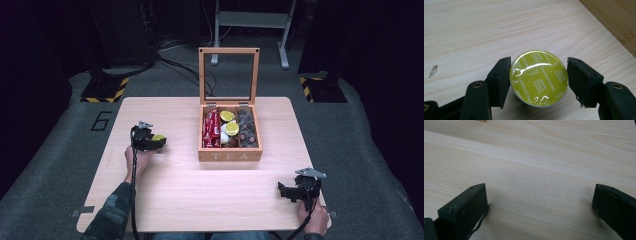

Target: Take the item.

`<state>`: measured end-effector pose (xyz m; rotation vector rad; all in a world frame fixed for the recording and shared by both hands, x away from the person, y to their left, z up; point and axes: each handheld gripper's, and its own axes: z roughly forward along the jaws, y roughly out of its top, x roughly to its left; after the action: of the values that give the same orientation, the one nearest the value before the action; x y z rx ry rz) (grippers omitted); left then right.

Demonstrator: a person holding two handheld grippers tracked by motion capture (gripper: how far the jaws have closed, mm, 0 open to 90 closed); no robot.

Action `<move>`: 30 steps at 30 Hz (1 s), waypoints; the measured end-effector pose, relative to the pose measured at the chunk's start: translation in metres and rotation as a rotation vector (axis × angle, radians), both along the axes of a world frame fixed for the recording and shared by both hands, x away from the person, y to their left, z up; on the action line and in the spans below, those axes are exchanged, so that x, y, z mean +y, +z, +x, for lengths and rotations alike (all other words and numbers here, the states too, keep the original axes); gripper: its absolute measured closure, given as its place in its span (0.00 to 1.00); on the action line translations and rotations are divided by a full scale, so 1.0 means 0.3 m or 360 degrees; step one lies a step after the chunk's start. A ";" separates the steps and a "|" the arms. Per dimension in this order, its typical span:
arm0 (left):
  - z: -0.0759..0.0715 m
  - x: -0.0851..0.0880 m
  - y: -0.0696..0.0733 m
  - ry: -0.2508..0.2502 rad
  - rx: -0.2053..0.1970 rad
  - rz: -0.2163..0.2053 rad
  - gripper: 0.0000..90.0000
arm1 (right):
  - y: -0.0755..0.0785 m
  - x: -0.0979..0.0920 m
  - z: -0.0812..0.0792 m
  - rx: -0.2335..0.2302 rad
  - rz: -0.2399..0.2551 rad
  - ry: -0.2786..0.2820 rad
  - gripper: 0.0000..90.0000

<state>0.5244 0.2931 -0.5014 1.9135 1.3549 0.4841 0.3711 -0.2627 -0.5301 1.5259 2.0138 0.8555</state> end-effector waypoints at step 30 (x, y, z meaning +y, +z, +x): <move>-0.194 0.059 0.191 -0.0073 -0.0178 0.0092 0.04 | 0.000 0.001 0.000 0.0000 0.0002 -0.0003 0.00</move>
<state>0.4663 0.3108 -0.4440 1.9299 1.2347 0.6047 0.3712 -0.2625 -0.5300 1.5279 2.0119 0.8560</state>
